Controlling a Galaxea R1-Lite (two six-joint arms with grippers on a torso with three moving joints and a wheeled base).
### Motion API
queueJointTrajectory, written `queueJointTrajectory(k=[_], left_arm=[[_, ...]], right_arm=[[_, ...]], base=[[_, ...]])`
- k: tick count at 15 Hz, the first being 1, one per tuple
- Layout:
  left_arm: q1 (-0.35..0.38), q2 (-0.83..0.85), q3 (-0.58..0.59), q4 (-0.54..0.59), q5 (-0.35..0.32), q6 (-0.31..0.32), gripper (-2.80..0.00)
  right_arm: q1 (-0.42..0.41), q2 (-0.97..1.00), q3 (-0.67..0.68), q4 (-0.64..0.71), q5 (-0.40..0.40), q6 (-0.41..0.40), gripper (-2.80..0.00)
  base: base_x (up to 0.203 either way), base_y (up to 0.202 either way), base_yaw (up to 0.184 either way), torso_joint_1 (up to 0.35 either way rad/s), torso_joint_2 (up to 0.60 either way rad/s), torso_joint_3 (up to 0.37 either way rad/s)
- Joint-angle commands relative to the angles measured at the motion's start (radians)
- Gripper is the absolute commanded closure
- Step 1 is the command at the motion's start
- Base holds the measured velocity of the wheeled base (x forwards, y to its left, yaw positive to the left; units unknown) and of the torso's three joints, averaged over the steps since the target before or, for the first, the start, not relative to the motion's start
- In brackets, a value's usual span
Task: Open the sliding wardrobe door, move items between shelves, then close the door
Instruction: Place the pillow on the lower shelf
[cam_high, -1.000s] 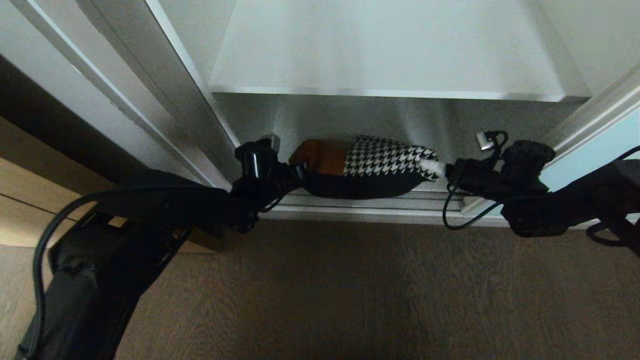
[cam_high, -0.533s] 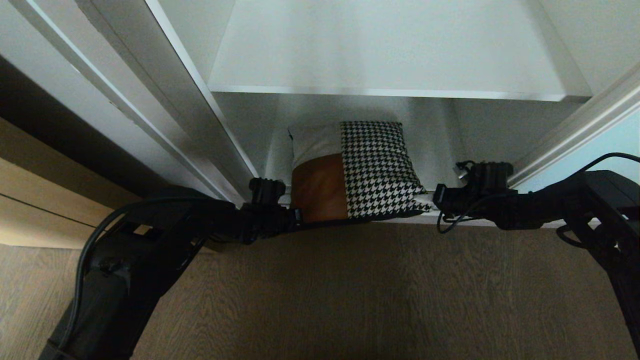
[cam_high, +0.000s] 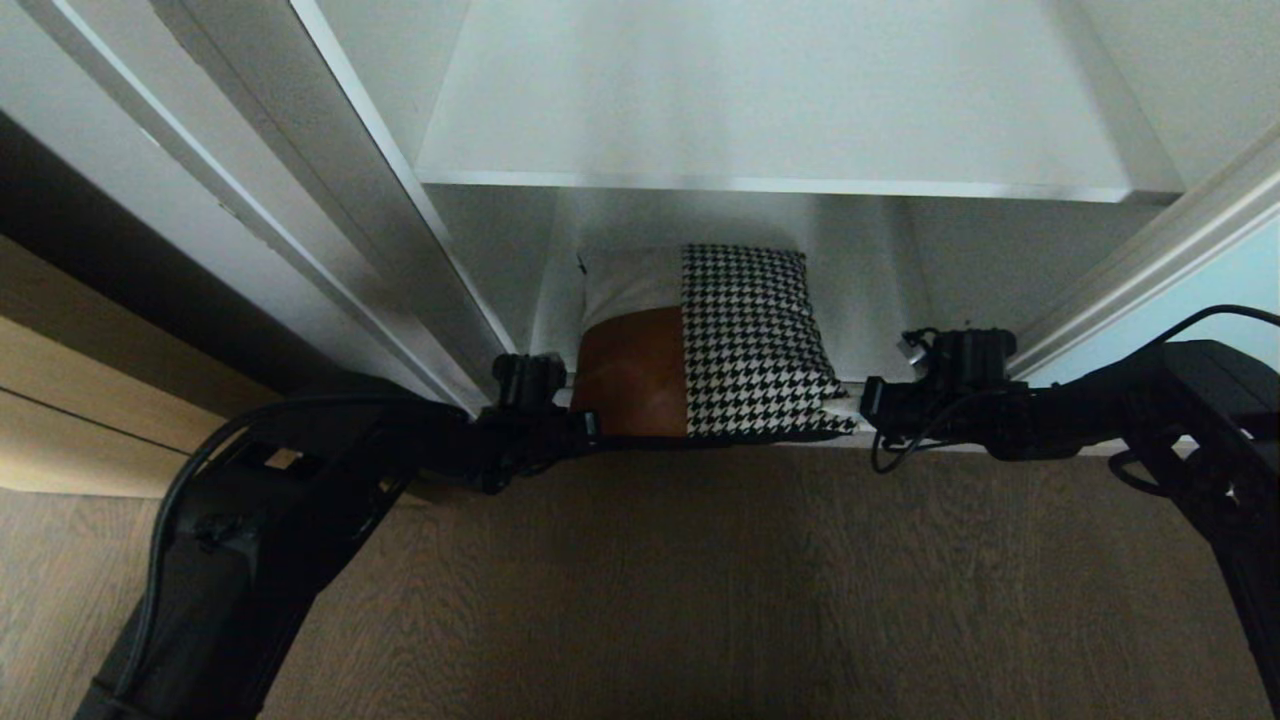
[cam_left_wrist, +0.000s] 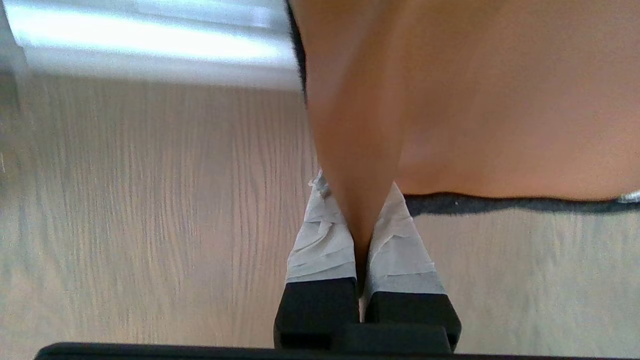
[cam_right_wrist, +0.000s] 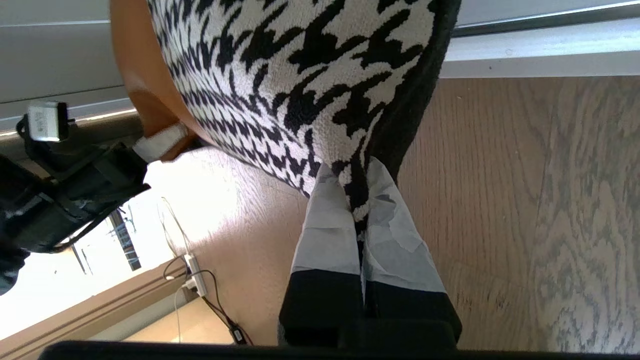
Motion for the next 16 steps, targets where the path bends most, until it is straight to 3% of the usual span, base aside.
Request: queueJointTrajectory(k=[1,5,13,16], left_arm=[[0.000,0.021,0.045,-0.096,0.002,0.014,0.00],[-0.001,-0.011,0.000,0.144,-0.003,0.007,0.00],[0.003,0.064,-0.031,-0.029,0.072,0.007,0.00],[0.003,0.030,-0.020,0.041,0.071,0.024,0.00]], right_arm=[[0.001,-0.005,0.003,0.002,0.002,0.003,0.00],[-0.001,-0.022,0.016,0.004,0.002,0.003,0.00],[-0.008,-0.023,0.023,-0.004,0.002,0.003,0.00],[-0.013,-0.025,0.032,-0.004,0.002,0.003,0.00]], base=[[0.000,0.000,0.000,0.000,0.00,0.000],[0.000,0.000,0.000,0.000,0.00,0.000],[0.000,0.000,0.000,0.000,0.00,0.000],[0.000,0.000,0.000,0.000,0.00,0.000]])
